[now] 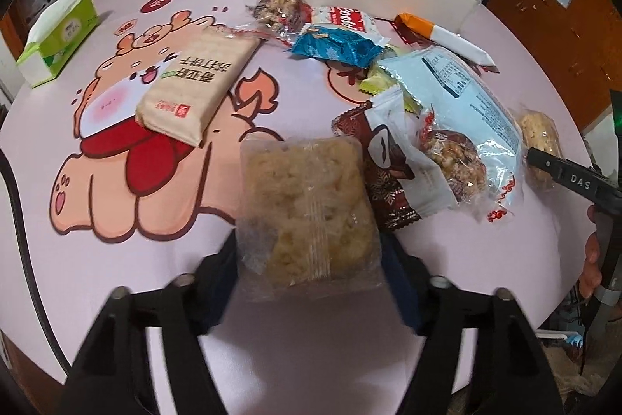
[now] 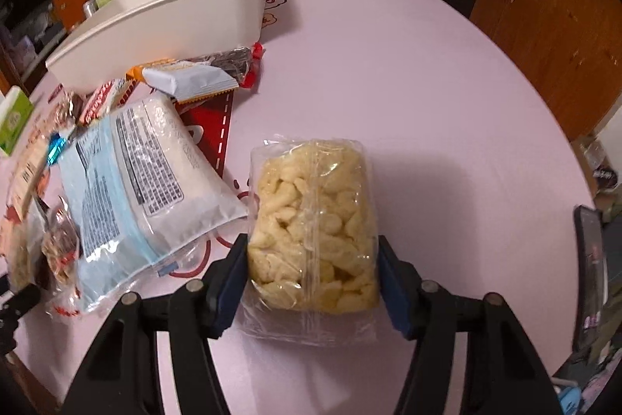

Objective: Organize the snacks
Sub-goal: 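Grasp the clear puffed-snack bag with the right gripper while the left grasps another clear snack bag, then lift both clear snack bags into the white tray and release them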

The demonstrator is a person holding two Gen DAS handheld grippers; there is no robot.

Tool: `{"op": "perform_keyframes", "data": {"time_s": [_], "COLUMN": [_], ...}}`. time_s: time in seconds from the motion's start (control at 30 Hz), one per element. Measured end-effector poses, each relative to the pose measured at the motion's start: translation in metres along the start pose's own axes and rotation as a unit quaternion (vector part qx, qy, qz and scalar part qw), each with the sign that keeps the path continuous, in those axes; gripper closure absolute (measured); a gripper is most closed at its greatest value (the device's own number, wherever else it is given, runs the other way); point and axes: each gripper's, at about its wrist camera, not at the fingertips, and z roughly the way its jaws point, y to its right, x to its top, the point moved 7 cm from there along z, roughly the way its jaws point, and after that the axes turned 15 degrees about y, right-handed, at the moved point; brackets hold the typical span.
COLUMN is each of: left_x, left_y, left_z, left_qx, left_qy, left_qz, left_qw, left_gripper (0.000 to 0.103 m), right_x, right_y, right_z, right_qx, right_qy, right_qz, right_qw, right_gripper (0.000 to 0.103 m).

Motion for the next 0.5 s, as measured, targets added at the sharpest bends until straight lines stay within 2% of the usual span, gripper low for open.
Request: {"op": "perform_keyframes", "data": {"time_s": [0.03, 0.2, 0.23, 0.27, 0.3, 0.5], "left_x": [0.001, 0.008, 0.009, 0.01, 0.012, 0.008], "left_y": [0.0, 0.004, 0.004, 0.004, 0.003, 0.004], "left_z": [0.003, 0.013, 0.013, 0.014, 0.014, 0.004], "left_qx": [0.0, 0.02, 0.023, 0.032, 0.041, 0.023], "left_qy": [0.0, 0.001, 0.002, 0.005, 0.009, 0.018], "left_qz": [-0.002, 0.014, 0.017, 0.024, 0.032, 0.029], "left_qw": [1.0, 0.9997, 0.9996, 0.9992, 0.9986, 0.9992], "left_gripper": [0.019, 0.019, 0.023, 0.035, 0.041, 0.048], "right_x": [0.0, 0.0, -0.001, -0.002, -0.003, -0.01], "right_y": [-0.001, -0.002, -0.002, -0.002, -0.002, -0.01], "right_z": [0.0, 0.0, -0.001, -0.001, -0.002, -0.012], "right_qx": [-0.005, -0.016, -0.017, -0.017, -0.018, -0.017], "right_qy": [-0.002, -0.008, -0.007, -0.006, -0.005, -0.004], "right_qz": [-0.004, -0.006, -0.005, -0.005, -0.007, -0.018], "right_qw": [1.0, 1.0, 1.0, 1.0, 1.0, 1.0], "right_gripper": [0.041, 0.041, 0.041, 0.041, 0.041, 0.042]}}
